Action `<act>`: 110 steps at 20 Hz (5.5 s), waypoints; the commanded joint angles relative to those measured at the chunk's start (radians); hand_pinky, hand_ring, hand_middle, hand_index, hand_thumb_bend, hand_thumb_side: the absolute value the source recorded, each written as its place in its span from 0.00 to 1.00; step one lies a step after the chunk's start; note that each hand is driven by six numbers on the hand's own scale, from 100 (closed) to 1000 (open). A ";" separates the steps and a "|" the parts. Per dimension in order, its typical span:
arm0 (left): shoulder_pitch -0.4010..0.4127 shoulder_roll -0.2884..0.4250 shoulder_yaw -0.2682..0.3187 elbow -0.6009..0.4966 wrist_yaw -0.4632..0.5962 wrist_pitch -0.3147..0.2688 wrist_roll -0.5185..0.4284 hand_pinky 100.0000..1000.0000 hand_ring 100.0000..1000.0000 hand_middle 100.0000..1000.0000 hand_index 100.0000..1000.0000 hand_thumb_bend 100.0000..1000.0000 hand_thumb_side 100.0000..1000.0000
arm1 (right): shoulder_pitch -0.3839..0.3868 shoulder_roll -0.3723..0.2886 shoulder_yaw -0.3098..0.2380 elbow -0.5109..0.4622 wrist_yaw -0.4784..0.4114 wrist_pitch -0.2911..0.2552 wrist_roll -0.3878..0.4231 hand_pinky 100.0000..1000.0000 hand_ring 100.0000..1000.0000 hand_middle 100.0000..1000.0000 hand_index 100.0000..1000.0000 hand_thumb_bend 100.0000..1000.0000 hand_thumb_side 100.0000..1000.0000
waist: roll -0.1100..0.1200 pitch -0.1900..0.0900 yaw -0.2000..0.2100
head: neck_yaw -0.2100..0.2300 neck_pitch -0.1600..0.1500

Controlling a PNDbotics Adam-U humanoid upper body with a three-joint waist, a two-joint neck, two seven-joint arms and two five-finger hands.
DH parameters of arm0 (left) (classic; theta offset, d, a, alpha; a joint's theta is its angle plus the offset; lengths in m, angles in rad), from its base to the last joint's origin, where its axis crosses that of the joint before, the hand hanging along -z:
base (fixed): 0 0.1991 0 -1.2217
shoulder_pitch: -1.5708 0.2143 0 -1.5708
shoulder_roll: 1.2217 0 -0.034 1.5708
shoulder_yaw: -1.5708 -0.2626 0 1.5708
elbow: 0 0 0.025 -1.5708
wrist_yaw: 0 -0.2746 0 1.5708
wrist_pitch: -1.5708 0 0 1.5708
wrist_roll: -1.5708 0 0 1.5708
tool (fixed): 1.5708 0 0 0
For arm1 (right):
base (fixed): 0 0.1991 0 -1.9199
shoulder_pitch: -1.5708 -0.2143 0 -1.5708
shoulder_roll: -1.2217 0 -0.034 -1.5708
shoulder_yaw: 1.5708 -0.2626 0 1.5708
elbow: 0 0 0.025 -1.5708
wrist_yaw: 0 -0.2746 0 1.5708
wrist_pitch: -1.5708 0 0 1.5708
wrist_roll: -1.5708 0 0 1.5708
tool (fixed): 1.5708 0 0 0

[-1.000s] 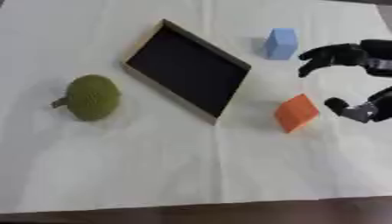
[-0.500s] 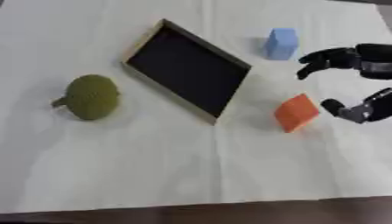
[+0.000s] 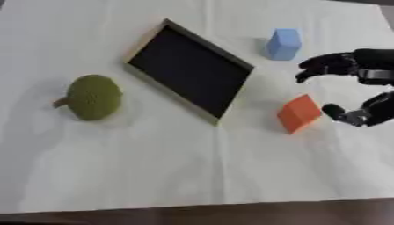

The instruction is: Pick up objects on the table and place them in the box.

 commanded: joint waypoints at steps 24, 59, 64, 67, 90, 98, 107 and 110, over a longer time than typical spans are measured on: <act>-0.010 0.006 -0.001 -0.017 0.004 0.006 -0.011 0.64 0.69 0.72 0.81 0.00 0.57 | -0.017 0.006 0.033 0.066 0.194 -0.074 -0.021 1.00 1.00 0.85 0.98 0.00 0.43 | 0.008 -0.003 0.002 | -0.002 -0.012; -0.009 -0.004 -0.005 -0.017 0.004 0.018 -0.028 0.64 0.69 0.72 0.80 0.00 0.60 | -0.042 0.042 0.058 0.115 0.245 -0.074 -0.034 1.00 0.97 0.44 0.69 0.00 0.37 | 0.006 0.015 0.005 | -0.008 -0.015; -0.008 -0.007 -0.005 -0.017 0.005 0.021 -0.030 0.64 0.69 0.72 0.80 0.00 0.60 | -0.042 0.044 0.052 0.115 0.223 -0.026 -0.083 0.98 0.88 0.33 0.59 0.00 0.14 | 0.005 0.013 0.005 | -0.008 -0.016; -0.007 -0.007 -0.004 -0.017 0.004 0.023 -0.031 0.64 0.69 0.72 0.80 0.00 0.60 | -0.039 0.042 0.044 0.104 0.197 -0.006 -0.107 0.97 0.84 0.29 0.55 0.00 0.13 | 0.005 0.012 0.005 | -0.007 -0.015; 0.000 -0.006 -0.012 -0.017 0.012 0.032 -0.043 0.64 0.69 0.72 0.80 0.00 0.60 | -0.350 0.100 0.052 0.043 -0.028 0.034 0.032 0.91 0.75 0.34 0.61 0.00 0.13 | -0.009 -0.021 0.015 | -0.024 -0.002; -0.004 -0.010 -0.017 -0.017 0.020 0.038 -0.051 0.64 0.69 0.72 0.80 0.00 0.60 | -0.497 0.272 0.111 0.238 0.075 -0.007 0.087 0.92 0.77 0.38 0.64 0.00 0.14 | -0.012 -0.024 0.028 | -0.032 0.002; -0.013 -0.022 -0.024 -0.017 0.031 0.041 -0.061 0.64 0.69 0.72 0.80 0.00 0.60 | -0.606 0.426 0.116 0.505 0.233 -0.115 0.087 0.92 0.79 0.41 0.66 0.00 0.16 | -0.011 -0.023 0.042 | -0.049 -0.003; -0.016 -0.026 -0.025 -0.017 0.034 0.042 -0.063 0.64 0.70 0.72 0.80 0.00 0.61 | -0.613 0.460 0.107 0.565 0.294 -0.137 0.062 0.92 0.79 0.41 0.66 0.00 0.16 | -0.011 -0.021 0.046 | -0.055 -0.009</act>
